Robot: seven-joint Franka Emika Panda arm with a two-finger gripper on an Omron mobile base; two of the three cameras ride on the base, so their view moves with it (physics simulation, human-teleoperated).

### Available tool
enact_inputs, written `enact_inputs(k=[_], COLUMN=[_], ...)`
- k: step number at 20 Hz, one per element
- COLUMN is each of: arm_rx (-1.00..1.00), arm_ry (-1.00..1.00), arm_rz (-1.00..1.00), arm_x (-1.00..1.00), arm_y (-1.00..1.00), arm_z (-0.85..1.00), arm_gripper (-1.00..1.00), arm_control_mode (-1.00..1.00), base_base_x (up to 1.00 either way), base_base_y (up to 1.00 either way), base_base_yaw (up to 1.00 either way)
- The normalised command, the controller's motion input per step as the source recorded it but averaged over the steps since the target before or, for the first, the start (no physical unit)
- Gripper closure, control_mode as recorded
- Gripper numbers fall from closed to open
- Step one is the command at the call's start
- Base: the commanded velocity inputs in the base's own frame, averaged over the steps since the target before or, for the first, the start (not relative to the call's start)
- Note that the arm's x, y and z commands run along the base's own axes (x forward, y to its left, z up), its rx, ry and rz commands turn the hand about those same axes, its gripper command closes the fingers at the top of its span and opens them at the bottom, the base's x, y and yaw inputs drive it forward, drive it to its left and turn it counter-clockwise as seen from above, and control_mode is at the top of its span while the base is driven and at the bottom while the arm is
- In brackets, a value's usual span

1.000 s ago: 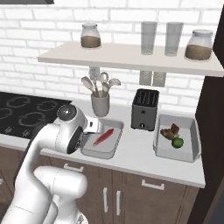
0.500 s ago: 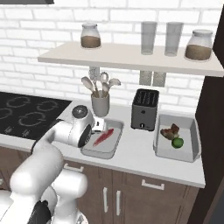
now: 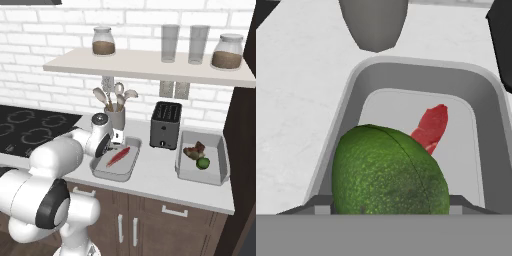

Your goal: Place one avocado and one steak in each tupperware on the nearby counter, to pack two identical lunches.

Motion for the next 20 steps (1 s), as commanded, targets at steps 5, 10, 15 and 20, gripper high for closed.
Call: enact_inputs(k=[5,10,15,20], arm_rx=[0.00,0.00,0.00,0.00], arm_ry=[-0.06,0.00,0.00,0.00], arm_rz=[0.03,0.00,0.00,0.03], arm_x=[0.04,0.28,0.53,0.37], arm_y=[-0.03,-0.01,0.00,-0.05], arm_z=[-0.43,0.03,0.05,-0.14], arm_gripper=[1.00,1.00,1.00,1.00], arm_control_mode=[-1.00,-1.00,-1.00,-1.00], base_base_x=[0.00,0.00,0.00,0.00], base_base_y=[0.00,0.00,0.00,0.00], base_base_yaw=[0.00,0.00,0.00,0.00])
